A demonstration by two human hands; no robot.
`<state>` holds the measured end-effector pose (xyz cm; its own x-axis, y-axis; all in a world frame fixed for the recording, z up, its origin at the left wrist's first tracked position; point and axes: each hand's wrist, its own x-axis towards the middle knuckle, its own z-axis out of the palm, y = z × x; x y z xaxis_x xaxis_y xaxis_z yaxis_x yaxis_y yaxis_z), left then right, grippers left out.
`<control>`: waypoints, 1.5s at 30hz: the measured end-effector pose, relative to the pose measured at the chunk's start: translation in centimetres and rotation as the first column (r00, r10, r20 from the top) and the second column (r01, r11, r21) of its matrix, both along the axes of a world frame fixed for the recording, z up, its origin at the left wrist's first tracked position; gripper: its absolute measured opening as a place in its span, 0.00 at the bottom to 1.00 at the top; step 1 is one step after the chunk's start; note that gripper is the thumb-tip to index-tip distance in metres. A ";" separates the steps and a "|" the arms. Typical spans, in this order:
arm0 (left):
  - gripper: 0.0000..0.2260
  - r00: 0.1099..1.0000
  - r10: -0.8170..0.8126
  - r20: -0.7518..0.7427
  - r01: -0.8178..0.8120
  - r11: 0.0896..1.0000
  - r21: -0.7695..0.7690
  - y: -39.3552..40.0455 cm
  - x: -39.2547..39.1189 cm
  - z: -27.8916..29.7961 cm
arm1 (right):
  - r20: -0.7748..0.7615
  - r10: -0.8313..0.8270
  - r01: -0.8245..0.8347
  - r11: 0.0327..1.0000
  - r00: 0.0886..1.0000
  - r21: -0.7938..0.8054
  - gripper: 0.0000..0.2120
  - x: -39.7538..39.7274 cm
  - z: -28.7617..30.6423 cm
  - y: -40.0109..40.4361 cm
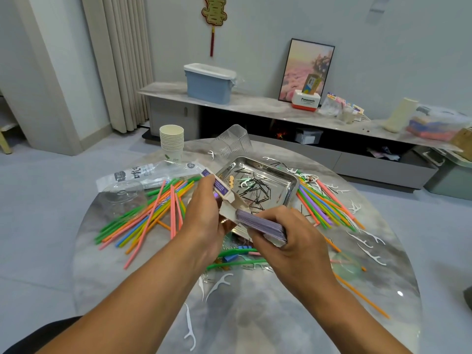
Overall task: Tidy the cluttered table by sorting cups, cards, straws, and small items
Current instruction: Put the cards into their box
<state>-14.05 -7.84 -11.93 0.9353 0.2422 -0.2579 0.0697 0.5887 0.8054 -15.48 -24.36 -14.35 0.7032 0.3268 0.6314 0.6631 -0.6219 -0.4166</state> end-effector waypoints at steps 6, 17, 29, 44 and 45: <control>0.16 0.999 0.032 0.009 -0.034 0.971 0.236 -0.4 0.3 -0.9 | -0.261 0.049 0.000 0.983 0.964 0.183 0.09 -0.2 0.2 0.2; 0.14 0.999 0.033 -0.023 -0.029 0.987 0.158 -1.5 -0.2 -1.1 | -0.250 0.024 0.052 0.954 0.968 0.296 0.10 -0.8 1.1 -0.1; 0.17 0.936 -0.329 -0.122 0.284 0.914 -0.290 -2.1 -1.7 -0.4 | -0.369 0.190 0.100 0.762 0.910 0.640 0.14 -1.5 1.4 0.8; 0.23 0.942 -0.335 -0.011 0.334 0.940 -0.064 -1.8 -1.2 -0.6 | -0.394 0.207 0.221 0.560 0.895 0.798 0.13 -0.9 2.7 0.5; 0.24 0.944 -0.330 0.001 0.330 0.943 -0.038 -1.8 -1.2 -0.5 | -0.402 0.212 0.233 0.545 0.891 0.805 0.13 -0.7 2.6 0.5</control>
<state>-15.20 -9.61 -12.47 0.9598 -0.0894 -0.2662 0.2693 0.5612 0.7826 -16.22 -23.91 -11.72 0.9487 -0.1853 0.2561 0.2834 0.1397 -0.9488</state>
